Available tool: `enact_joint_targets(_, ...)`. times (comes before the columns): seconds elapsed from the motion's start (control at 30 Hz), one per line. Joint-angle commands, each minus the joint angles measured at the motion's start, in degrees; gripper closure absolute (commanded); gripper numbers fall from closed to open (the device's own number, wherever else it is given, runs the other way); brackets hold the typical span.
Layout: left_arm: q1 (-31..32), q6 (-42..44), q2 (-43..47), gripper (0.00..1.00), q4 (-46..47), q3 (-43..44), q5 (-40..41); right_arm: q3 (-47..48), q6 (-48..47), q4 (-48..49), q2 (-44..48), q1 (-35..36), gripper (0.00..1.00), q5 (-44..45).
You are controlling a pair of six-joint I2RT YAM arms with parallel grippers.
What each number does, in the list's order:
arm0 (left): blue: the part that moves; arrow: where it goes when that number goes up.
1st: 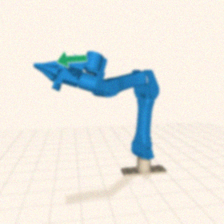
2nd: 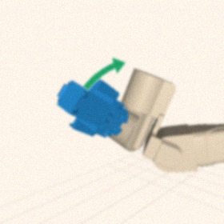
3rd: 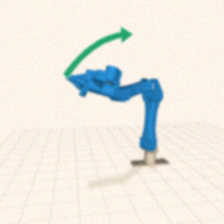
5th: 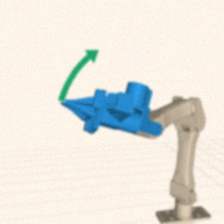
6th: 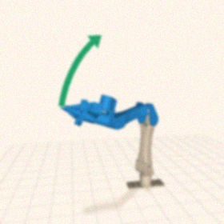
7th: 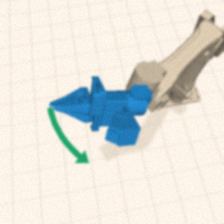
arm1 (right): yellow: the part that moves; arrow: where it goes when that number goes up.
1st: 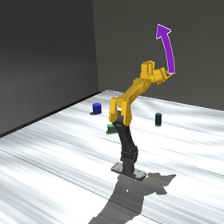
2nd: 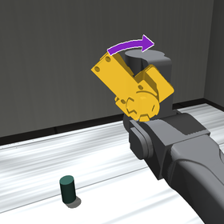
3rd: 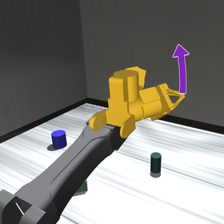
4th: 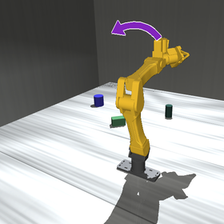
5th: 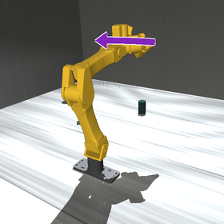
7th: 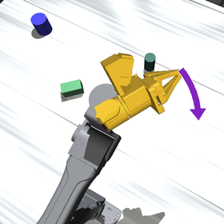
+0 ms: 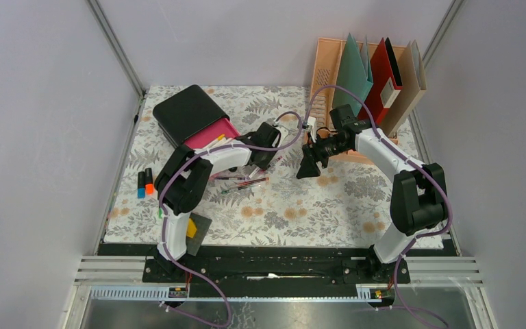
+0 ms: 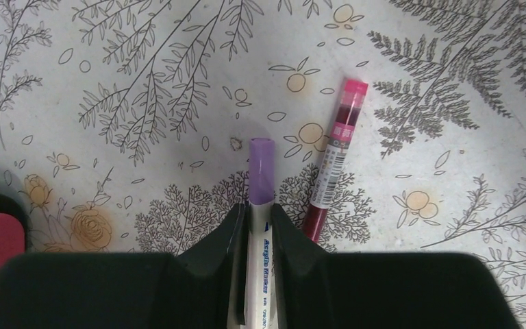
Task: Organize the desk
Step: Pick up the stationery from the center of the board.
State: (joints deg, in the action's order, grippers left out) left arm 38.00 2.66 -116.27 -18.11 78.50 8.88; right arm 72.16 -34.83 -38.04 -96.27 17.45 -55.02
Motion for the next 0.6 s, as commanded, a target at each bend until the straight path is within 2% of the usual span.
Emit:
enact_joint_targets(0.0,-1.35,-1.33,-2.42,0.8,-1.85,0.99,-5.08,2.19,-1.47,0.86,1.83,0.3,0.24,-2.45)
enact_joint_targets(0.23,-1.44,-2.57,-3.61,0.8,-2.05,1.61,-8.62,2.2,-1.56,0.82,2.05,0.28,0.24,-2.46)
enact_joint_targets(0.3,-1.45,-4.02,-3.98,0.85,-2.11,1.7,-8.62,2.2,-1.57,0.82,2.09,0.29,0.24,-2.46)
enact_joint_targets(0.43,-1.23,-5.62,-3.59,1.0,-1.67,1.62,-8.58,2.21,-1.56,0.86,2.14,0.29,0.24,-2.54)
enact_joint_targets(0.57,-0.53,-6.77,-0.85,1.0,1.21,0.43,-7.32,2.24,-1.56,0.86,2.14,0.29,0.24,-2.63)
